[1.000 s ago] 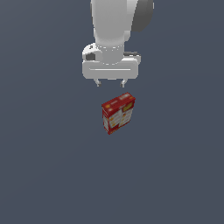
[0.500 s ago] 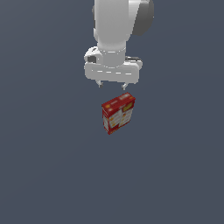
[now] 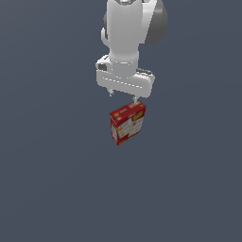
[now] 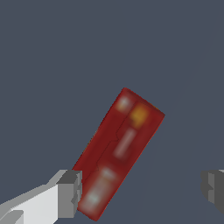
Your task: Pick up the object and move it to a goal position.
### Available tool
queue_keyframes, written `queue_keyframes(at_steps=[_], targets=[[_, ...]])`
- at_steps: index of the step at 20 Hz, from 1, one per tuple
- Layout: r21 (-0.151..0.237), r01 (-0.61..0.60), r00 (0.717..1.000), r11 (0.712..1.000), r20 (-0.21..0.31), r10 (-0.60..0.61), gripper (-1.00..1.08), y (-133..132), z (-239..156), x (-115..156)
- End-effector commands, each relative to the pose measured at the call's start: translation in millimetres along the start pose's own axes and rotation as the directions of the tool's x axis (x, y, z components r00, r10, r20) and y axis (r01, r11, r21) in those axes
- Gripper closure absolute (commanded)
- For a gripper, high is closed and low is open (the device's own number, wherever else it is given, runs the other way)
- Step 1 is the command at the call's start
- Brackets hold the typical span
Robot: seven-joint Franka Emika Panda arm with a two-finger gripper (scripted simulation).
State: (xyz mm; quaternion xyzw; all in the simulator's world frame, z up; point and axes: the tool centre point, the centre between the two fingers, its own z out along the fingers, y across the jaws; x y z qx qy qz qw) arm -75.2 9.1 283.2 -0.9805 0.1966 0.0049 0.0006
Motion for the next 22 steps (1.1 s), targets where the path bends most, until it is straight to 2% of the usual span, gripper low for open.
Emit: queue_keyframes(at_steps=[1,9,22], targets=[[0.000,-0.060,0.998,0.998,-0.001,0.060,-0.92,-2,4,-1],[0.001,-0.246,0.969,0.969,-0.004,0.246,-0.92,-9,18,-3],[0.005,-0.479,0.878,0.878,-0.008,0.479,-0.92,-18,37,-8]])
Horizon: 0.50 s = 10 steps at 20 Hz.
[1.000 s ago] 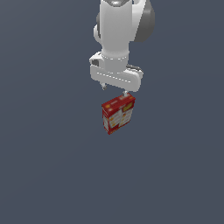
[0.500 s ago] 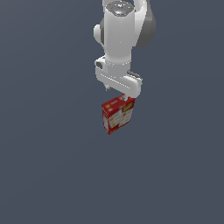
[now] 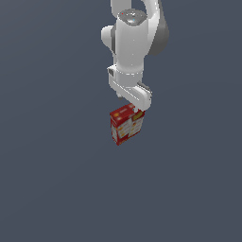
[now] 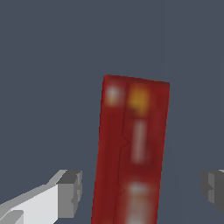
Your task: Pick up the object and move it to a goal position.
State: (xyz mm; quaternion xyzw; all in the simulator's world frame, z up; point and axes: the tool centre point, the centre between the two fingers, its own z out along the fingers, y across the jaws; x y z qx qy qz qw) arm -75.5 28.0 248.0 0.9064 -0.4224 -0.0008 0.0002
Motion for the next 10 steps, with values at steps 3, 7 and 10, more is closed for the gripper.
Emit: queue_keyframes(at_steps=[3,7,10], targets=[[0.001,-0.053,0.999,0.999,-0.001,0.053,-0.92,-1.2,3.7,-1.7],[0.001,-0.077,0.997,0.997,-0.001,0.077,-0.92,-1.7,5.5,-2.5],[0.001,-0.083,0.997,0.997,-0.001,0.083,-0.92,-1.7,5.9,-2.6]])
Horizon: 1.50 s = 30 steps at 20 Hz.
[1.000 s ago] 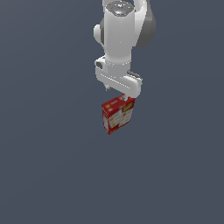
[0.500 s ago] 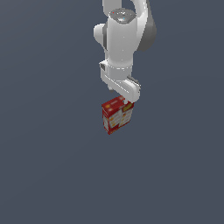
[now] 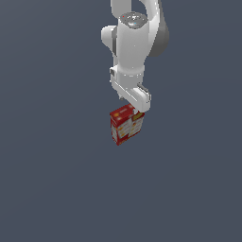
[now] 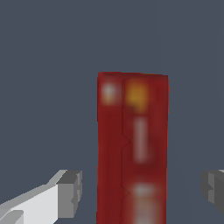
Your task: Pick up the object and move it to a goal position.
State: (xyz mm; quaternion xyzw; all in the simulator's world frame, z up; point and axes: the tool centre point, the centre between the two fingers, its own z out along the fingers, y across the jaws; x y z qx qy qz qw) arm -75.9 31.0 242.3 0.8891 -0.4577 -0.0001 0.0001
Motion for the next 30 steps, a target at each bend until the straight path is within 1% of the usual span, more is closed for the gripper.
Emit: queue_keyframes(at_steps=[1,6,14,20,21,30], targets=[[0.000,0.000,1.000,1.000,0.000,0.000,-0.92,0,0,0],[0.000,-0.001,1.000,1.000,0.000,0.001,-0.92,0,7,0],[0.000,-0.003,1.000,1.000,0.000,0.003,-0.92,1,40,-1],[0.000,-0.004,1.000,1.000,0.000,0.004,-0.92,0,50,0],[0.000,-0.004,1.000,1.000,0.000,0.004,1.08,0,50,0],[0.000,-0.004,1.000,1.000,0.000,0.004,1.08,0,50,0]])
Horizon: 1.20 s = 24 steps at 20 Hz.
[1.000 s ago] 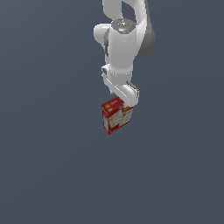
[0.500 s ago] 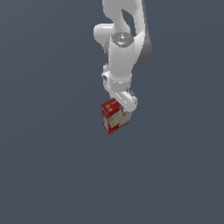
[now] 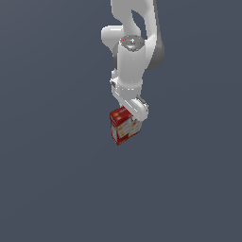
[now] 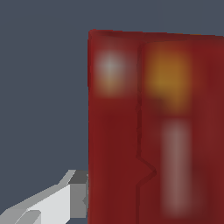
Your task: Pick up the object and move it to a goal position.
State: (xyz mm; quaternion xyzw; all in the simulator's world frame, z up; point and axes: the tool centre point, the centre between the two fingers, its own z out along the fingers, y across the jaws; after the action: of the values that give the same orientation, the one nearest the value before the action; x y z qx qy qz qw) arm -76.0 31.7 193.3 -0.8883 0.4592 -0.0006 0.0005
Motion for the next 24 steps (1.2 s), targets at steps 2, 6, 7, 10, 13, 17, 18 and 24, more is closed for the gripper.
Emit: queue_keyframes(at_steps=[2,6,7,10,13,17,18,24], targets=[[0.000,0.000,1.000,1.000,0.000,0.000,1.08,0,0,0],[0.000,0.000,1.000,1.000,0.000,0.000,1.08,-1,-7,-1],[0.000,0.000,1.000,1.000,0.000,0.000,1.08,-2,-9,-2],[0.000,0.000,1.000,1.000,0.000,0.000,1.08,-5,-21,-5],[-0.001,0.000,1.000,1.000,0.000,0.000,1.08,-9,-38,-9],[-0.001,0.000,1.000,1.000,0.000,0.000,1.08,-16,-67,-16],[-0.001,0.000,1.000,1.000,0.000,0.000,1.08,-18,-76,-18],[-0.001,0.000,1.000,1.000,0.000,0.000,1.08,-32,-134,-31]])
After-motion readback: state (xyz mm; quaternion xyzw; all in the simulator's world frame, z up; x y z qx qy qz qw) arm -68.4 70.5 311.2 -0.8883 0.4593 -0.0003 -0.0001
